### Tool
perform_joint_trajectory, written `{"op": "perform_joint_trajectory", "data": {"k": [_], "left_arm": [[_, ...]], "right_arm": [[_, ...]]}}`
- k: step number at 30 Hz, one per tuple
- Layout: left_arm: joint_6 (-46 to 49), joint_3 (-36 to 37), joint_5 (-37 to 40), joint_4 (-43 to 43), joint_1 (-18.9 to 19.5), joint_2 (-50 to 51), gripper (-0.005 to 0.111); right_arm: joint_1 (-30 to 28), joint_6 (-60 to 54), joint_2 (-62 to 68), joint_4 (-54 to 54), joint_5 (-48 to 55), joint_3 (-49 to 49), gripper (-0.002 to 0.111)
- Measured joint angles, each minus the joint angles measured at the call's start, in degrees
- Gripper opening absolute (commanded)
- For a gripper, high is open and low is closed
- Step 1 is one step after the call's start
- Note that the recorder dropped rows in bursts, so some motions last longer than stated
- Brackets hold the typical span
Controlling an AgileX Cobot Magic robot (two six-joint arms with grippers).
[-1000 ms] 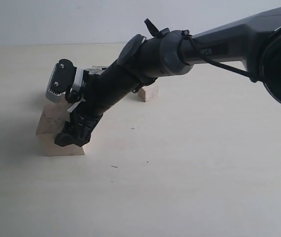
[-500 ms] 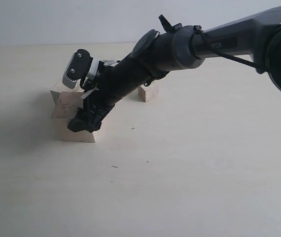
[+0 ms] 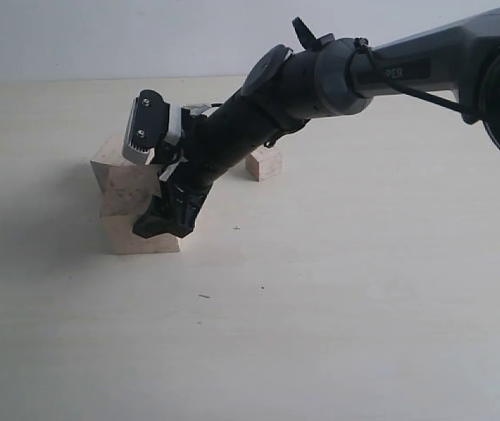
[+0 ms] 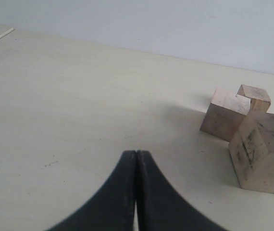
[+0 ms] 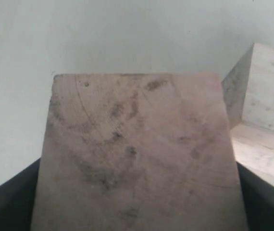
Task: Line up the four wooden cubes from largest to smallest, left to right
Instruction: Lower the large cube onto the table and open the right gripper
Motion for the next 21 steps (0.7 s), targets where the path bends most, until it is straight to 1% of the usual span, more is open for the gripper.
{"op": "perform_joint_trajectory", "data": {"k": [5, 7, 10, 12, 13, 16, 18, 21], "left_arm": [[0.0, 0.0, 0.0, 0.0, 0.0, 0.0, 0.0], [0.0, 0.0, 0.0, 0.0, 0.0, 0.0, 0.0], [0.0, 0.0, 0.0, 0.0, 0.0, 0.0, 0.0], [0.0, 0.0, 0.0, 0.0, 0.0, 0.0, 0.0], [0.0, 0.0, 0.0, 0.0, 0.0, 0.0, 0.0], [0.0, 0.0, 0.0, 0.0, 0.0, 0.0, 0.0], [0.0, 0.0, 0.0, 0.0, 0.0, 0.0, 0.0], [0.0, 0.0, 0.0, 0.0, 0.0, 0.0, 0.0]], "right_arm": [[0.0, 0.0, 0.0, 0.0, 0.1, 0.0, 0.001], [0.0, 0.6, 0.0, -0.1, 0.1, 0.0, 0.004], [0.0, 1.1, 0.0, -0.2, 0.1, 0.0, 0.013], [0.0, 1.1, 0.0, -0.3, 0.1, 0.0, 0.023], [0.0, 1.1, 0.0, -0.3, 0.1, 0.0, 0.03], [0.0, 1.1, 0.0, -0.3, 0.2, 0.0, 0.053], [0.0, 1.1, 0.0, 0.1, 0.4, 0.0, 0.071], [0.0, 1.1, 0.0, 0.4, 0.4, 0.0, 0.09]]}}
